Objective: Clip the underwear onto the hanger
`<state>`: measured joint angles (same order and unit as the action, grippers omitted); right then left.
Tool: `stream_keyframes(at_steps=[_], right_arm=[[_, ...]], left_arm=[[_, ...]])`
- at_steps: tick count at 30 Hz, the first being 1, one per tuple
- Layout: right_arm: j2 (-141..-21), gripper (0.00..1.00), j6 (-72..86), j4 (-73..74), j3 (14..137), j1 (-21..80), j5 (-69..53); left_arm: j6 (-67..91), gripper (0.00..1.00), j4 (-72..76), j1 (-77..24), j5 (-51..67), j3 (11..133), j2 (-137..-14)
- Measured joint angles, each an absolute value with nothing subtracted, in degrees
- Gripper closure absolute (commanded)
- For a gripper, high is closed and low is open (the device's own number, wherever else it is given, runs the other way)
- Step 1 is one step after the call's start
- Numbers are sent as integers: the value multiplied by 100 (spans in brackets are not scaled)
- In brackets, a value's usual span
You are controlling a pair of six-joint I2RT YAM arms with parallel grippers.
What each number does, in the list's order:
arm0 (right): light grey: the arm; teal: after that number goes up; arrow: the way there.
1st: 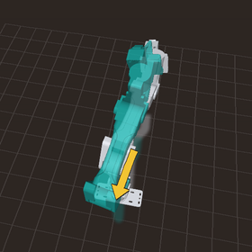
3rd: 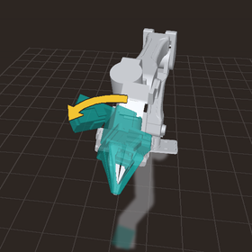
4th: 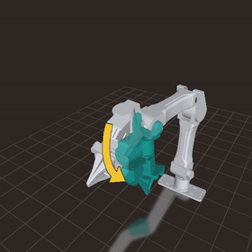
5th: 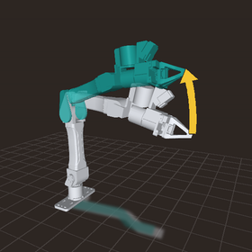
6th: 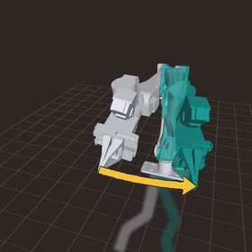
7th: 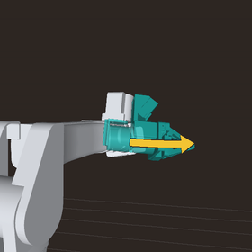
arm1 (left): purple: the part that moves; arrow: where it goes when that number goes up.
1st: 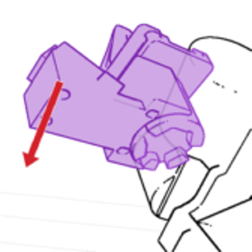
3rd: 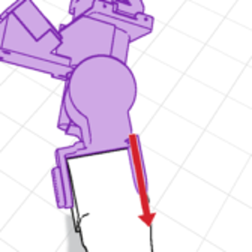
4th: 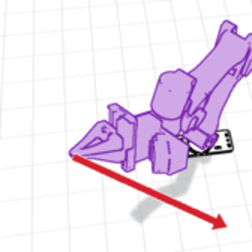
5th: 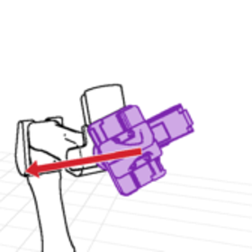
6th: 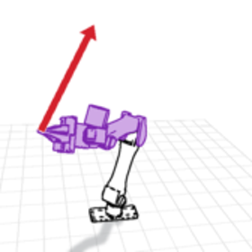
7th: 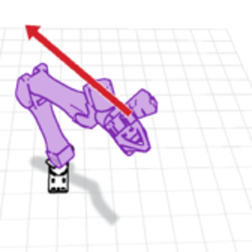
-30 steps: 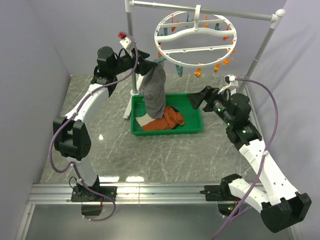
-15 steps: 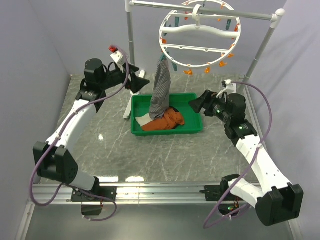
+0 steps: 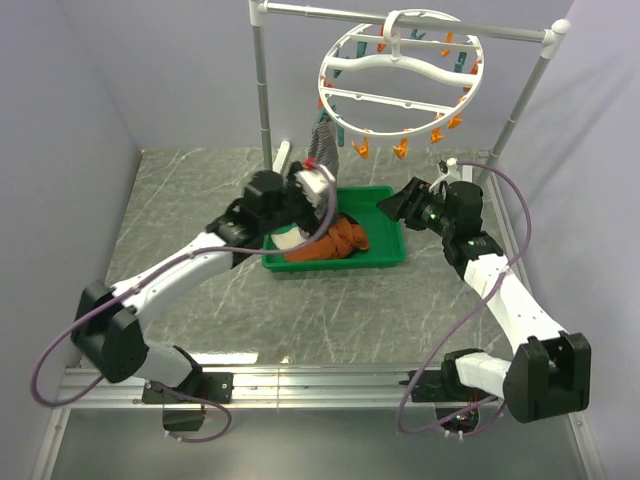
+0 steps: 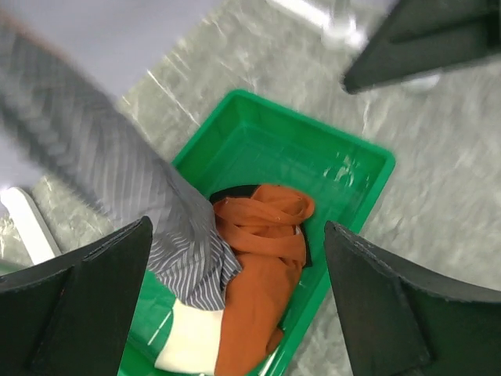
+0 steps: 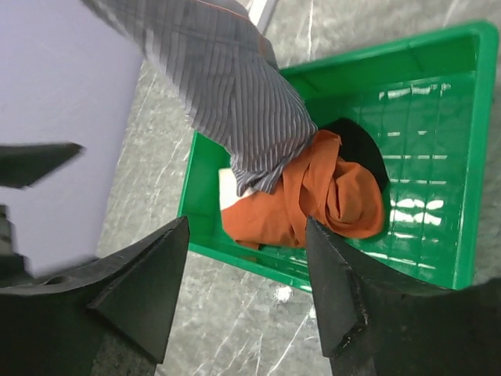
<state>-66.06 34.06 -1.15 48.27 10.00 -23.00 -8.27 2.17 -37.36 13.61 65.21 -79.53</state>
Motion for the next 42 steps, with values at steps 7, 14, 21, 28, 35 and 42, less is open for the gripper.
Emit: stream_keyframes(at_steps=[7, 14, 21, 28, 35, 42], right_arm=[[-7203, 32, 3566, -217, 4821, 587, -2954], [-7590, 32, 3682, -478, 4821, 338, -3395], [-7815, 32, 3859, -864, 4821, 180, -3664], [-7896, 34, 3957, -1223, 4794, 110, -3848], [-8239, 36, 4355, -1848, 4764, 123, -4001], [-8558, 29, 4672, -2265, 4755, 152, -4071]], left_arm=[[-2163, 2, -681, -4593, 215, 7907, -9701], [-2591, 1, -1140, -4724, -1085, 8702, -10680], [-3155, 19, -1011, -4724, -2318, 9015, -11439], [-3446, 89, -1118, -4624, -2845, 9238, -11813], [-3546, 100, -1275, -4510, -2574, 9271, -11738], [-3367, 100, -1422, -4390, -1487, 8407, -10333]])
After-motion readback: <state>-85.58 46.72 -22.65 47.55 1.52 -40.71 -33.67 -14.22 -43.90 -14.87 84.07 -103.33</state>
